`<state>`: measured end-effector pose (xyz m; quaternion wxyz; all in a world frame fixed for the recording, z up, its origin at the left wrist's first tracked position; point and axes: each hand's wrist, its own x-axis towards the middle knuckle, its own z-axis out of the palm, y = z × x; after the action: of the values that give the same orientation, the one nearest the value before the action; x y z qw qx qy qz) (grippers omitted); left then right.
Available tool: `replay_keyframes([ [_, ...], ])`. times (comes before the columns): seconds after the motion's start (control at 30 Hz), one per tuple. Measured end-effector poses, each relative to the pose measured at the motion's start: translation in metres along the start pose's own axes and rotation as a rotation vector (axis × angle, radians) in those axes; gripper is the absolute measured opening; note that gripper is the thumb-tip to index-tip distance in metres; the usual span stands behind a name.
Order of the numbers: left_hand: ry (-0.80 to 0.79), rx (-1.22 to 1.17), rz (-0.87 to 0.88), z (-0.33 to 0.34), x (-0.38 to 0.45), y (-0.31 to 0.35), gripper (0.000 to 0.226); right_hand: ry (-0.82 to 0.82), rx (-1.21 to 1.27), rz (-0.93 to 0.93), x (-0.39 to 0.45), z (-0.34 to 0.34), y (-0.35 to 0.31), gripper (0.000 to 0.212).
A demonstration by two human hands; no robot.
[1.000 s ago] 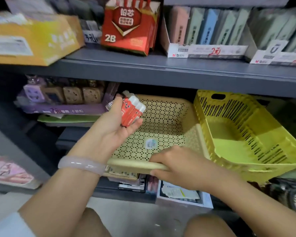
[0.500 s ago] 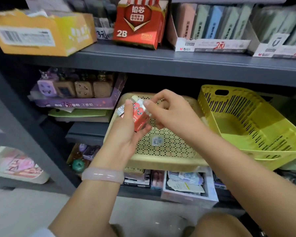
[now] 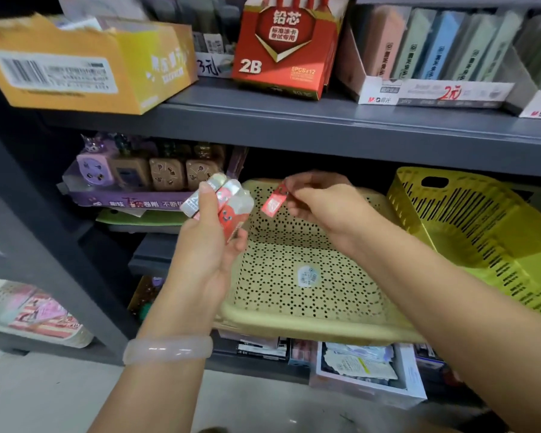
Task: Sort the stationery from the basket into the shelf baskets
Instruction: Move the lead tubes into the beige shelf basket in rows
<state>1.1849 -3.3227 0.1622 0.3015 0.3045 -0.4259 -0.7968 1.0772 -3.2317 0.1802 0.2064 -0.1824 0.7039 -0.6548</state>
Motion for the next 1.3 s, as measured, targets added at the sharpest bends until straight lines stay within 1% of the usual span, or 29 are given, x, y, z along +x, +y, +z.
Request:
replay_keyframes([
  [0.03,0.013,0.011,0.001,-0.004,0.002,0.003,0.040,-0.023,-0.099,0.063,0.012,0.003,0.004,0.015],
  [0.1,0.033,0.023,-0.012,-0.011,0.006,0.008,0.042,-0.089,-0.405,0.166,0.033,0.013,0.017,0.010],
  [0.17,0.034,0.018,-0.037,-0.015,0.009,0.008,0.044,-0.182,-0.686,0.235,0.049,0.026,0.032,0.017],
  [0.2,0.031,0.021,-0.048,-0.017,0.010,0.008,0.045,-0.219,-0.780,0.260,0.054,0.031,0.038,0.020],
  [0.27,0.013,0.035,-0.059,-0.019,0.013,0.007,0.046,-0.246,-0.862,0.288,0.062,0.038,0.050,0.025],
  [0.33,-0.020,0.054,-0.060,-0.020,0.014,0.006,0.046,-0.201,-0.830,0.305,0.068,0.042,0.059,0.020],
  [0.4,-0.045,0.066,-0.061,-0.020,0.015,0.006,0.046,-0.144,-0.776,0.326,0.068,0.045,0.062,0.021],
  [0.47,-0.052,0.072,-0.069,-0.020,0.016,0.006,0.046,-0.138,-0.761,0.342,0.065,0.045,0.061,0.023],
  [0.53,-0.061,0.059,-0.065,-0.019,0.015,0.007,0.044,-0.152,-0.742,0.325,0.058,0.040,0.054,0.017],
  [0.57,-0.064,0.050,-0.058,-0.019,0.015,0.007,0.043,-0.149,-0.738,0.287,0.053,0.037,0.046,0.013],
  [0.6,-0.064,0.043,-0.049,-0.019,0.014,0.007,0.043,-0.124,-0.735,0.220,0.049,0.035,0.037,0.019],
  [0.63,-0.062,0.036,-0.039,-0.019,0.013,0.006,0.042,-0.093,-0.666,0.136,0.042,0.034,0.028,0.023],
  [0.67,-0.059,0.032,-0.030,-0.018,0.012,0.006,0.042,-0.070,-0.499,0.059,0.033,0.035,0.018,0.023],
  [0.7,-0.052,0.032,-0.020,-0.018,0.011,0.005,0.042,-0.079,-0.296,-0.030,0.022,0.035,0.009,0.021],
  [0.73,-0.039,0.030,-0.011,-0.017,0.010,0.005,0.042,-0.114,-0.174,-0.125,0.009,0.035,0.001,0.020],
  [0.8,-0.007,0.019,0.004,-0.014,0.009,0.004,0.043,-0.188,-0.147,-0.239,-0.014,0.037,-0.007,0.018],
  [0.83,0.001,0.014,0.008,-0.013,0.008,0.004,0.044,-0.219,-0.170,-0.251,-0.022,0.040,-0.008,0.017],
  [0.9,0.002,0.005,0.015,-0.012,0.008,0.004,0.046,-0.259,-0.193,-0.242,-0.032,0.044,-0.006,0.015],
  [0.97,-0.001,0.001,0.025,-0.011,0.007,0.004,0.047,-0.256,-0.145,-0.252,-0.033,0.045,-0.001,0.016],
  [1.07,0.011,0.023,0.041,-0.010,0.006,0.004,0.043,-0.163,-0.067,-0.259,-0.020,0.034,0.000,0.013],
  [1.17,0.013,0.011,0.009,-0.011,0.007,0.005,0.039,-0.057,-0.075,-0.159,0.008,0.012,0.005,0.011],
  [1.2,0.011,0.003,-0.002,-0.011,0.008,0.005,0.039,-0.041,-0.124,-0.107,0.018,0.007,0.011,0.013],
  [1.3,0.007,-0.002,-0.013,-0.012,0.010,0.005,0.039,-0.041,-0.430,0.068,0.043,0.001,0.034,0.011],
])
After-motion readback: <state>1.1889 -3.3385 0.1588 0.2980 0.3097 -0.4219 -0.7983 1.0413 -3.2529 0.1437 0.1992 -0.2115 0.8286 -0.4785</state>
